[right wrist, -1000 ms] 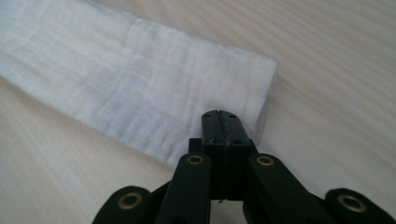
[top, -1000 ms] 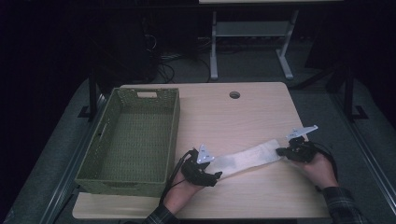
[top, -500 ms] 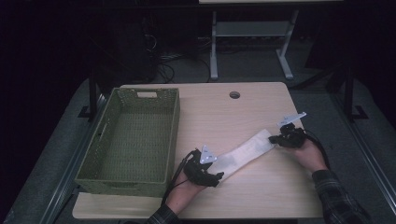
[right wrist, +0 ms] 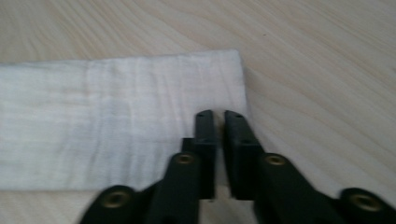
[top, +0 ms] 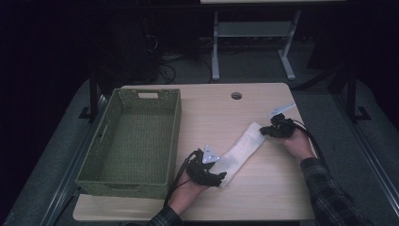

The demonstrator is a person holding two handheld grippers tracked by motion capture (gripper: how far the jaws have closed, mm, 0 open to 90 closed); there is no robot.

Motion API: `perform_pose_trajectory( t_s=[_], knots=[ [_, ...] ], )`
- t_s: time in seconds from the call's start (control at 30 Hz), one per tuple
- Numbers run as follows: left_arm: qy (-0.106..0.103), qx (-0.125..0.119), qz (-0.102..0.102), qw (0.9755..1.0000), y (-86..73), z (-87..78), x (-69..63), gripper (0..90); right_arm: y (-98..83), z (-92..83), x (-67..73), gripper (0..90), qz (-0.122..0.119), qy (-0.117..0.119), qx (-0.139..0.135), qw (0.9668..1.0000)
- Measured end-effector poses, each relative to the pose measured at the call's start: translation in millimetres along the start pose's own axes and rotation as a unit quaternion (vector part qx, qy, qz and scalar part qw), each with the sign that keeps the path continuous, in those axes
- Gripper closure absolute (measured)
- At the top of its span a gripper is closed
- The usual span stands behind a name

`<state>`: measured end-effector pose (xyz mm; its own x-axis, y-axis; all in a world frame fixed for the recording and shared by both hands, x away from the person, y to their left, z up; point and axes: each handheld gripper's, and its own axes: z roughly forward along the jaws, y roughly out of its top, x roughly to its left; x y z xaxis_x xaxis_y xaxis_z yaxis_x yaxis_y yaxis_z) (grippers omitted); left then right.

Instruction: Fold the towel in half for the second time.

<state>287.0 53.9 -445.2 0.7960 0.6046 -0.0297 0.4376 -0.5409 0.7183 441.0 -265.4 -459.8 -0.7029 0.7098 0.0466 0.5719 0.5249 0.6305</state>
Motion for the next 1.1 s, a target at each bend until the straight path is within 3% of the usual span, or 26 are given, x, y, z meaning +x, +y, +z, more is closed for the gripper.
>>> perform_pose_trajectory(
  t_s=[0.1,0.2,0.37,0.5,0.57,0.67,0.83,1.1],
  knots=[
    [0.003,-0.007,0.003,1.0,4.1,-0.4,1.6,37.0,-3.0,-12.4,3.9,67.3,0.003,0.001,-0.006,1.0],
    [0.001,-0.005,-0.003,1.0,8.9,-0.2,7.1,44.8,-11.8,-30.9,7.7,60.8,0.008,0.007,-0.03,0.9995],
    [0.013,0.011,-0.007,0.9998,16.1,7.5,15.0,71.4,-31.5,-47.9,10.4,49.6,0.028,0.011,-0.042,0.9987],
    [0.021,0.031,-0.009,0.9992,18.4,16.5,21.0,85.5,-40.0,-54.3,17.0,44.3,0.023,0.01,-0.042,0.9988],
    [0.029,0.039,-0.002,0.9988,15.7,20.4,23.9,86.6,-40.0,-55.8,18.9,42.8,0.019,0.009,-0.05,0.9986],
    [0.028,0.046,-0.013,0.9985,10.2,24.1,28.0,87.7,-39.6,-55.5,18.3,41.9,0.019,0.011,-0.052,0.9984],
    [0.006,0.056,-0.004,0.9984,7.7,26.2,23.1,88.3,-39.7,-52.7,17.6,40.1,0.015,0.007,-0.046,0.9988],
    [-0.034,0.051,-0.002,0.9981,4.4,26.4,16.6,87.0,-39.5,-51.2,17.2,40.0,0.011,0.006,-0.044,0.999]
  ],
)
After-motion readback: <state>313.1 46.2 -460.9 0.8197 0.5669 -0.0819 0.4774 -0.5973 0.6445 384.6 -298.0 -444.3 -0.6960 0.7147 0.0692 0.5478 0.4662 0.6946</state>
